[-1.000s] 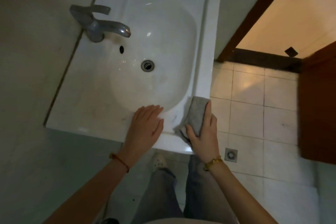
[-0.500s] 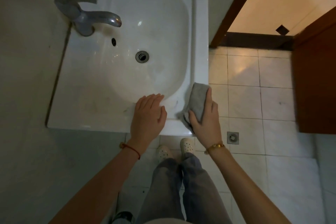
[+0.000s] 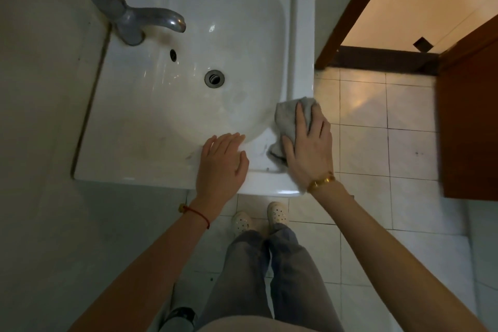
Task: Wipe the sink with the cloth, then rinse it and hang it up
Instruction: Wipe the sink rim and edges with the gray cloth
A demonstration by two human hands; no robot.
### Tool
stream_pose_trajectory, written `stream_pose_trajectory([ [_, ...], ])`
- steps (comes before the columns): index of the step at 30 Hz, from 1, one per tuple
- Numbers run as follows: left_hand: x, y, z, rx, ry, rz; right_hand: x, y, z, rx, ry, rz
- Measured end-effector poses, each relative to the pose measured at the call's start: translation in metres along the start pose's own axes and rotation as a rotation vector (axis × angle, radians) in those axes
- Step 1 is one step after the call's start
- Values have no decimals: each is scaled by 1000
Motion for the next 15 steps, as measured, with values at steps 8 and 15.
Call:
stream_pose_trajectory([
  [8, -5, 26, 23, 43, -102, 73, 5, 23, 4, 48, 188, 559],
  [15, 1, 58, 31, 74, -14, -53, 10, 39, -9, 14, 383, 657],
])
Point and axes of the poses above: each hand's wrist, its own x-axis towards the middle knuckle, its own z-axis out of the back of the hand, y = z × x, the point moved 3 cm from there along x, towards the middle knuckle, and after that the axes turned 15 degrees about -y, right-handed, at the moved point
